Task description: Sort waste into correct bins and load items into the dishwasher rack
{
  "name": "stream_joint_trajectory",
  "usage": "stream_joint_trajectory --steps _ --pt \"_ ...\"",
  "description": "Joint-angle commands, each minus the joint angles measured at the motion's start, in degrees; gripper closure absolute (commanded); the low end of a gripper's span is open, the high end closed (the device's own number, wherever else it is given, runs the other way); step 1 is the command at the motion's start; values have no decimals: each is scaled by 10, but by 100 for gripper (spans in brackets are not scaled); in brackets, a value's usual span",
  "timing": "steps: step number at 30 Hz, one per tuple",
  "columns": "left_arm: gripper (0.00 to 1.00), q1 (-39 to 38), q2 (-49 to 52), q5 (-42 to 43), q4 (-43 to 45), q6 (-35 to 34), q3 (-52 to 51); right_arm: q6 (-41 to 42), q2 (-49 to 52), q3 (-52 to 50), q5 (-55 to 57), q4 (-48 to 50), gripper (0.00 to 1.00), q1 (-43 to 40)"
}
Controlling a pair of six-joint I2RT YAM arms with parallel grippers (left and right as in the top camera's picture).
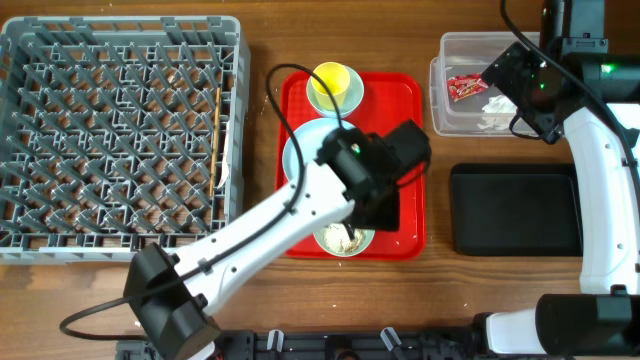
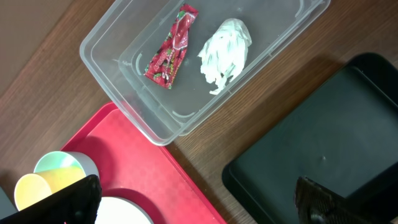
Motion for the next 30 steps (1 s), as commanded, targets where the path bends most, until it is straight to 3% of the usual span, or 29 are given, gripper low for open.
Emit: stream_joint_trajectory --steps 1,6,7,14,20,24,27,30 --pt "15 22 -9 -37 -12 6 2 -3 7 -5 14 1 0 2" --pt "8 224 -68 -37 -61 4 2 -3 7 -5 14 1 0 2" --pt "0 273 -78 -35 -72 4 2 -3 7 -5 14 1 0 2" --pt "0 542 -94 -32 -142 4 2 -3 7 -5 14 1 0 2" --pt "0 646 -94 -33 -144 4 2 -1 7 -5 -68 43 0 2" --pt "0 672 -94 -33 -144 4 2 -50 8 -11 -283 14 0 14" --pt "0 675 -94 -33 -143 4 2 -139 8 -37 -314 9 0 83" --pt "0 675 -94 -33 -143 4 2 -136 8 -96 -278 20 0 183"
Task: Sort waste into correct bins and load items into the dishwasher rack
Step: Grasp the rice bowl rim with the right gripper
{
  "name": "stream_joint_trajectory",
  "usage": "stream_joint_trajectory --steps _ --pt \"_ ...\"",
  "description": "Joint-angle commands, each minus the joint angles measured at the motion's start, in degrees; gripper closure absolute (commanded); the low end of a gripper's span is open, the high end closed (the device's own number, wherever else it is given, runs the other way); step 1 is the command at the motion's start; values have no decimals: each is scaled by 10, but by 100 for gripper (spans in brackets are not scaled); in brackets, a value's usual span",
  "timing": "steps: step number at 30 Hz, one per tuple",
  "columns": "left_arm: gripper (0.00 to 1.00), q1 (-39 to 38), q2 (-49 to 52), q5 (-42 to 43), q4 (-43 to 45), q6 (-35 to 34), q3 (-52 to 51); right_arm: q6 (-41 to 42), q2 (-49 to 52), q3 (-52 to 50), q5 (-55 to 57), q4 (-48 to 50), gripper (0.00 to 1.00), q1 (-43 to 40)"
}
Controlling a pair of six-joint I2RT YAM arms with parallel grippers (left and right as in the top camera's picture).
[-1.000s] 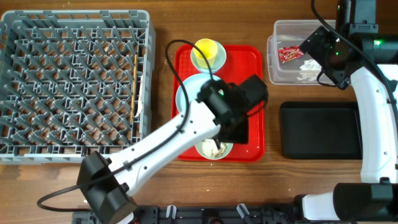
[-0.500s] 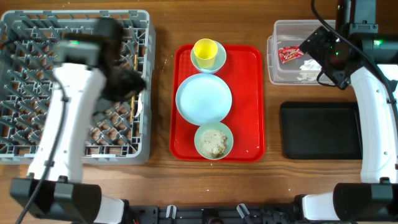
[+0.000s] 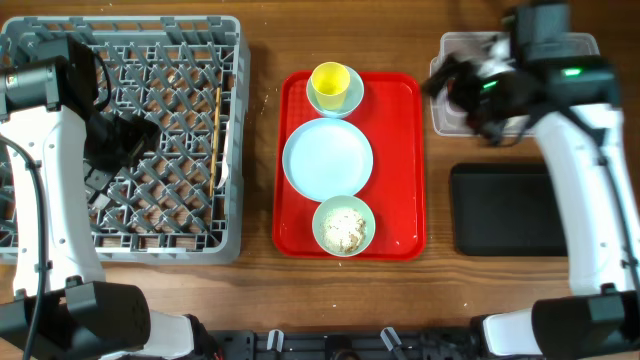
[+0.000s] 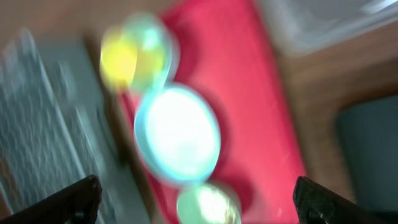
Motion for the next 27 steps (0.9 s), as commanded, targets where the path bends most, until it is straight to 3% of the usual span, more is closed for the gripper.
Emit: stream_joint_trajectory --steps 1,6,10,19,20,27 --pt "0 3 -7 -2 -1 0 3 -35 9 -85 -3 32 0 132" --pt "0 3 -7 -2 -1 0 3 33 26 -185 119 130 1 309" --pt "0 3 -7 -2 -1 0 3 70 69 -188 164 149 14 399" --pt "0 3 -7 -2 -1 0 3 89 162 -187 211 159 25 464" --pt "0 3 -7 -2 -1 0 3 89 171 -187 213 158 33 466" --pt "0 3 -7 -2 -1 0 3 86 176 -187 218 158 61 487"
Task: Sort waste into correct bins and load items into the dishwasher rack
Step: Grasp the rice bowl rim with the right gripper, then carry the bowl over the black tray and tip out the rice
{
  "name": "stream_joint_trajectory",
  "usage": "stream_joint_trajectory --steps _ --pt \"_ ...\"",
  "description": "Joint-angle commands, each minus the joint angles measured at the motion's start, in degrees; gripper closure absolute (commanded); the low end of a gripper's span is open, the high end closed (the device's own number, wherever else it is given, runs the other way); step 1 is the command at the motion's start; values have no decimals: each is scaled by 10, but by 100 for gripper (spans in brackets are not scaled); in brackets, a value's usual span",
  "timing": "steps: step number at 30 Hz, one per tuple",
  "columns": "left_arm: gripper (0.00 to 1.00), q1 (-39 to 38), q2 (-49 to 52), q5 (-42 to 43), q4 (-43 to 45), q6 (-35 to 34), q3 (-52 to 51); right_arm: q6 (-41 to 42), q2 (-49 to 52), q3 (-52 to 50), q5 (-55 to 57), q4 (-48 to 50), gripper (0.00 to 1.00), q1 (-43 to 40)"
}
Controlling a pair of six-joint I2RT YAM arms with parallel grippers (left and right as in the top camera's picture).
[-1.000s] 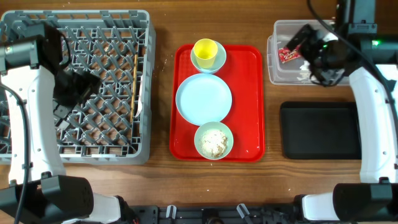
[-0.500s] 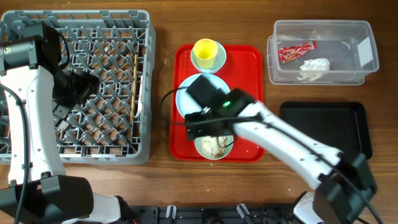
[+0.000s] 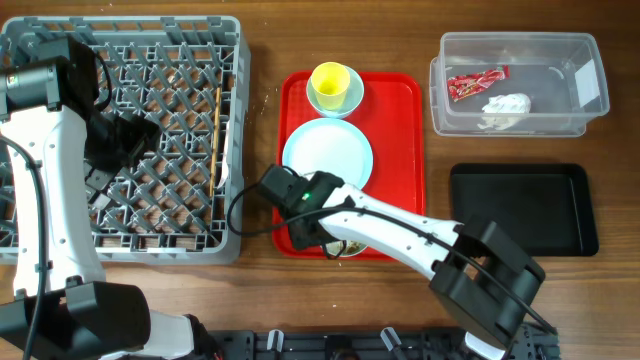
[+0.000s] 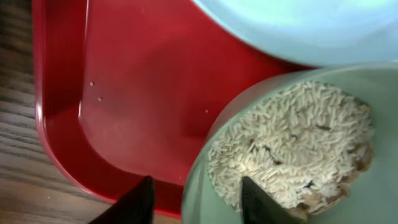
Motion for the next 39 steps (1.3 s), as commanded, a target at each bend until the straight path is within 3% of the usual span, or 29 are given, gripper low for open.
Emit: stream_joint_trajectory --steps 1,7,14,26,32,39 --pt "0 3 -7 -2 -1 0 3 4 8 -1 20 -1 63 21" --pt "0 3 -7 -2 -1 0 3 4 30 -1 38 -7 72 34" --pt "0 3 -7 -2 -1 0 3 6 31 2 66 -25 96 34" --pt "0 3 -7 -2 -1 0 3 90 31 66 160 -160 95 11" --pt "0 3 -7 -2 -1 0 3 120 25 141 164 -254 96 -79" --pt "0 3 -7 -2 -1 0 3 115 -61 149 148 -299 96 -266"
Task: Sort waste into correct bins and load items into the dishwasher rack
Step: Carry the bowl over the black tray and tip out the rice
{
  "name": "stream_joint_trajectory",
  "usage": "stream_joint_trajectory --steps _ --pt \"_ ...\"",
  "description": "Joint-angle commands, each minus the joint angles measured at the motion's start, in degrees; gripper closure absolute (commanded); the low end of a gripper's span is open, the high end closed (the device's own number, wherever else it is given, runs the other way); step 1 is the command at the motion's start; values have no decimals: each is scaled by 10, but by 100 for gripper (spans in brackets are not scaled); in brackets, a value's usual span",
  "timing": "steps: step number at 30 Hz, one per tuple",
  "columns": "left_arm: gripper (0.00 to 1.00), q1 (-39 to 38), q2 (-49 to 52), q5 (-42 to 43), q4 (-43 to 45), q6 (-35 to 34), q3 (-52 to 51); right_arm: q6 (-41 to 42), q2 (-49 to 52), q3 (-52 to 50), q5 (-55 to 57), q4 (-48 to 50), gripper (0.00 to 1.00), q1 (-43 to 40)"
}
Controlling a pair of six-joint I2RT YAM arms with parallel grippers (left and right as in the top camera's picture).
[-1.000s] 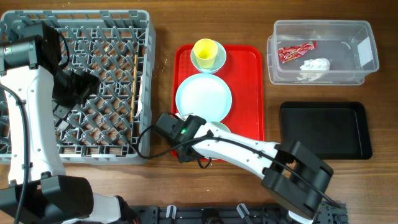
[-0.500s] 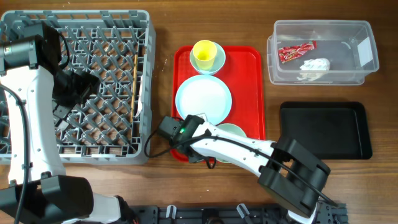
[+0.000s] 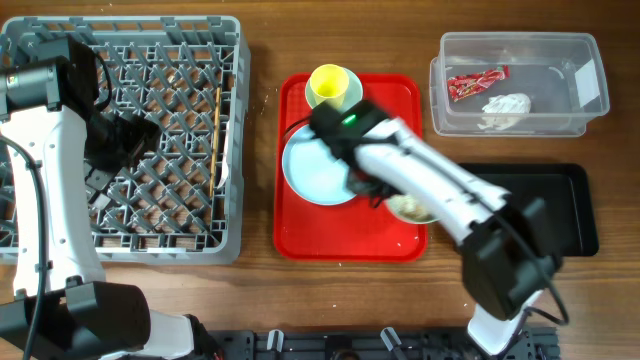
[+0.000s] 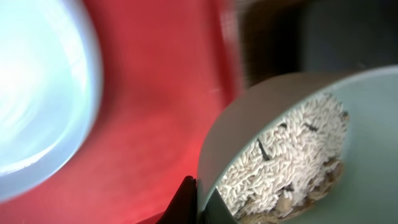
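Note:
My right gripper [image 4: 198, 200] is shut on the rim of a pale green bowl [image 4: 249, 124] of rice and scraps. In the overhead view my right gripper [image 3: 385, 198] holds this bowl [image 3: 412, 210] at the right edge of the red tray [image 3: 345, 235]. A light blue plate [image 3: 322, 160] lies mid-tray, partly under the arm. A yellow cup [image 3: 333, 82] nested in a green one stands at the tray's back. My left gripper [image 3: 112, 148] is over the grey dishwasher rack [image 3: 120, 50]; whether its jaws are open does not show.
A clear bin [image 3: 560, 100] at the back right holds a red wrapper [image 3: 476, 84] and a crumpled white tissue [image 3: 505, 105]. A black tray [image 3: 565, 205] lies in front of it, next to the bowl. A chopstick [image 3: 217, 135] lies in the rack.
The bowl of rice was at the tray's front with my right gripper's fingers open at its rim. Now the gripper is shut on the rim and the bowl is at the tray's right edge.
First my left arm reached over the tray while my right gripper was above the clear bin. Then the left arm was over the rack, where it has stayed. The right gripper then stood at the bowl's rim, and now holds the bowl beside the black tray.

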Motion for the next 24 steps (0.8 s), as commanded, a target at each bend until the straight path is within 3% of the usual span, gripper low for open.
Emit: stream_joint_trajectory --steps 1,10,16,24 --pt "0 3 -7 -2 -2 0 3 -7 -85 11 -4 -19 96 -112" --pt "0 3 -7 -2 -2 0 3 -305 -153 0 -270 16 96 -429" --pt "0 3 -7 -2 -2 0 3 -455 -153 -88 -485 60 96 -614" --pt "0 3 -7 -2 -2 0 3 -531 -147 -176 -664 94 96 -755"
